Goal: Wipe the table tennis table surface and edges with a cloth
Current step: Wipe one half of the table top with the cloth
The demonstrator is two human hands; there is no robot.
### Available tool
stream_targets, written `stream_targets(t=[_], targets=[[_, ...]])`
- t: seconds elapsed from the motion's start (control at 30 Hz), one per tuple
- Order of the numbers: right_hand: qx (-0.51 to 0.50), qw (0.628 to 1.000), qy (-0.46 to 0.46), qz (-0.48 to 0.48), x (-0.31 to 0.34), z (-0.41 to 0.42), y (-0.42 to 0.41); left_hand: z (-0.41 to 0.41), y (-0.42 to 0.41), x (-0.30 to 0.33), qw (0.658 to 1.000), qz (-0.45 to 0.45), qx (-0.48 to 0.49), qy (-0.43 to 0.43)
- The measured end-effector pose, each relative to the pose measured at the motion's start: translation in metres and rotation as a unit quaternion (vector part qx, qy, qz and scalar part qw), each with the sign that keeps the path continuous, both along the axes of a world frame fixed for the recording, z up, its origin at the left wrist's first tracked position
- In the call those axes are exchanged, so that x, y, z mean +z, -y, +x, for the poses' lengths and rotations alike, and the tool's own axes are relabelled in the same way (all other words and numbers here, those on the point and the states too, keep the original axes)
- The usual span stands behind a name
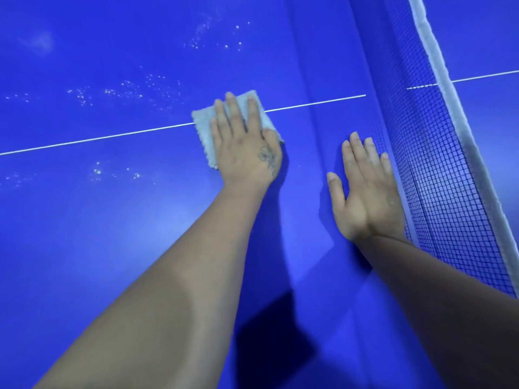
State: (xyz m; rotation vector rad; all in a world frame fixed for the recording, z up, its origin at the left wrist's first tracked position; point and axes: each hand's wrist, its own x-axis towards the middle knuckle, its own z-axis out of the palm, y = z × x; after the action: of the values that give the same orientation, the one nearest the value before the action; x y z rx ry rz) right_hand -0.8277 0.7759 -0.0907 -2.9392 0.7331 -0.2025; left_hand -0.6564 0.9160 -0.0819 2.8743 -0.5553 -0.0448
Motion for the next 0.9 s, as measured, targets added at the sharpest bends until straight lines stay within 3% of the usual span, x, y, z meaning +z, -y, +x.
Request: stream_targets(t=[0.13,0.23,0.37,0.5,0.7,0.9], targets=[[0.001,1.000,-0.006,-0.004,0.002,0.001,-0.001,-0.055,0.033,-0.002,0.992,-0.033,-0.110,0.043],[0.004,1.000,-0.025,-0.016,0.003,0.003,-0.001,-0.097,0.019,-0.003,0.989,-0.049,-0.137,0.032],[0.000,0.999,-0.032,-0.016,0.004,0.003,-0.002,-0.134,-0.040,0.001,0.994,-0.024,-0.103,0.007],[-0.002,0.999,-0.029,-0.014,0.008,0.002,-0.002,-0.108,-0.091,0.003,1.000,0.013,-0.007,0.019],[-0.003,1.000,-0.017,-0.003,0.008,-0.001,-0.004,-0.041,-0.046,-0.002,0.997,-0.010,0.078,0.012],[0.000,1.000,-0.011,0.009,0.006,-0.001,-0.004,-0.078,0.016,-0.002,0.999,-0.010,-0.025,0.024]])
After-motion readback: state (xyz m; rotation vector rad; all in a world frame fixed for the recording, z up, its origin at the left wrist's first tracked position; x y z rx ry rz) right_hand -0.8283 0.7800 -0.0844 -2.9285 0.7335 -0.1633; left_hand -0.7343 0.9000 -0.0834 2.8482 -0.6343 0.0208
